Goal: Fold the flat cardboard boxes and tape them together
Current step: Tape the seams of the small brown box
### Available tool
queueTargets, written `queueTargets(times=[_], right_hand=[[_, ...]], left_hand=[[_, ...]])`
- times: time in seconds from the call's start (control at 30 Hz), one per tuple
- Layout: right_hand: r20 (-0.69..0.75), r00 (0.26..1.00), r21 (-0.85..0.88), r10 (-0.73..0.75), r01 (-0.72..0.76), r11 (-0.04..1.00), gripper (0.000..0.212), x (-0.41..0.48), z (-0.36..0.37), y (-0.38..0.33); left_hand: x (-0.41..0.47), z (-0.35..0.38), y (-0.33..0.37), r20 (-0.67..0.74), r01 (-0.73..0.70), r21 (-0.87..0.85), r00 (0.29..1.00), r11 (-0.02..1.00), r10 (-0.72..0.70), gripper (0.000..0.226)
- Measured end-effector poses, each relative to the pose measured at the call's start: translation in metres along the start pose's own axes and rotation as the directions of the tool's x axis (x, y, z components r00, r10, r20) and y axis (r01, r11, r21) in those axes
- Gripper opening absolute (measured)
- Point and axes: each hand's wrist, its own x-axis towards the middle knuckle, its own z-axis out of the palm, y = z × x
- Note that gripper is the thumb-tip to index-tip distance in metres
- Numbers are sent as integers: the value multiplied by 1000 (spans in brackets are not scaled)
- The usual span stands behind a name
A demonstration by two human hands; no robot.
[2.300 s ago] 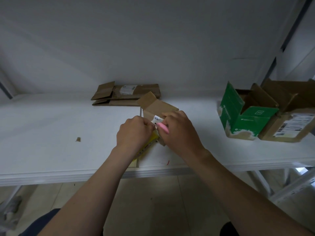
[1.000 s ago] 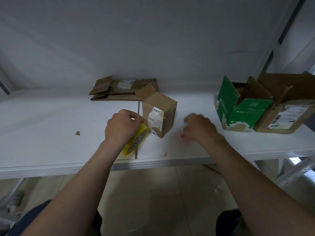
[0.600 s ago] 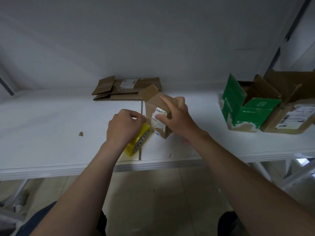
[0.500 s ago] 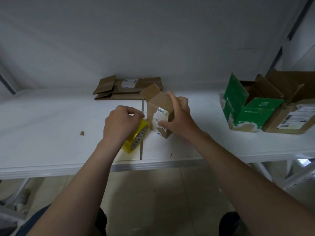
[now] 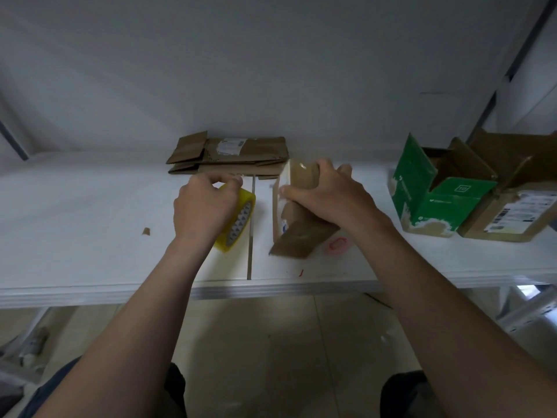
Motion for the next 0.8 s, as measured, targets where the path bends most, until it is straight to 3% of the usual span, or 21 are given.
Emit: queueTargets(times=[0.13, 0.23, 0.57, 0.8], right_hand=[[106, 994, -155, 18, -2, 988, 96, -6, 21, 0], [145, 989, -120, 2, 16, 993, 97, -10, 39, 2], [5, 996, 74, -89, 88, 993, 50, -9, 38, 13], [-92, 986, -27, -142, 140, 990, 32, -16, 27, 7]], left_hand=[[-5, 5, 0, 37, -21, 16, 999, 1000, 21, 32], [-8, 9, 1, 84, -38, 60, 996, 997, 33, 32], [-9, 16, -2, 112, -57, 32, 992, 998, 54, 19], [-16, -1, 8, 92, -68, -53, 993, 996, 73, 22]])
